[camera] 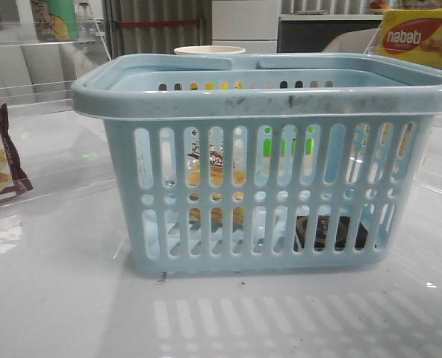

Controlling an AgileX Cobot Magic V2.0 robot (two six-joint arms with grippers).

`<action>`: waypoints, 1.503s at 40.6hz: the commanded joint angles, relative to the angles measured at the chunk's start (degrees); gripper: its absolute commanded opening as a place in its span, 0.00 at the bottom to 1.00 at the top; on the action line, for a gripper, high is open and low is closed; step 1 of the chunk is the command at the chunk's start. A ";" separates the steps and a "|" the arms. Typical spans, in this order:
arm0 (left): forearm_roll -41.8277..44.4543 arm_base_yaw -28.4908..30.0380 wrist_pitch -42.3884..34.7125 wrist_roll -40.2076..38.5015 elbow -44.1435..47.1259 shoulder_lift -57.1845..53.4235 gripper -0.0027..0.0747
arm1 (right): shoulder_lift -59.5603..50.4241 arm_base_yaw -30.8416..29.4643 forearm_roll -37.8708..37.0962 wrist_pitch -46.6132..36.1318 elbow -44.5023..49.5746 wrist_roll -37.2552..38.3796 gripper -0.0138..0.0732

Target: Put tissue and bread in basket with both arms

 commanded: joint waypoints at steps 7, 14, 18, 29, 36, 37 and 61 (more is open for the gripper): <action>0.11 6.74 -7.85 0.07 1.17 -4.98 0.15 | 0.00 -0.09 -0.55 -3.50 -1.51 -0.39 0.19; -0.01 17.64 -22.24 0.07 13.39 -14.74 0.15 | 0.00 -0.09 -0.55 -3.50 -1.51 -0.39 0.19; -0.11 23.38 -28.72 0.07 21.30 -21.02 0.15 | 0.00 -0.09 -0.55 -3.50 -1.51 -0.39 0.19; -1.73 33.50 -41.66 -0.01 37.73 -32.23 0.15 | 0.00 -0.09 -0.55 -3.50 -1.51 -0.39 0.19; -3.13 36.56 -48.68 -0.01 42.89 -35.02 0.15 | 0.00 -0.09 -0.55 -3.50 -1.51 -0.39 0.19; -3.13 36.79 -48.97 -0.01 43.01 -35.41 0.15 | 0.00 -0.09 -0.55 -3.50 -1.51 -0.39 0.19; -2.89 37.59 -48.10 -0.01 42.89 -35.73 0.15 | 0.00 -0.09 -0.55 -3.22 -1.51 -0.39 0.19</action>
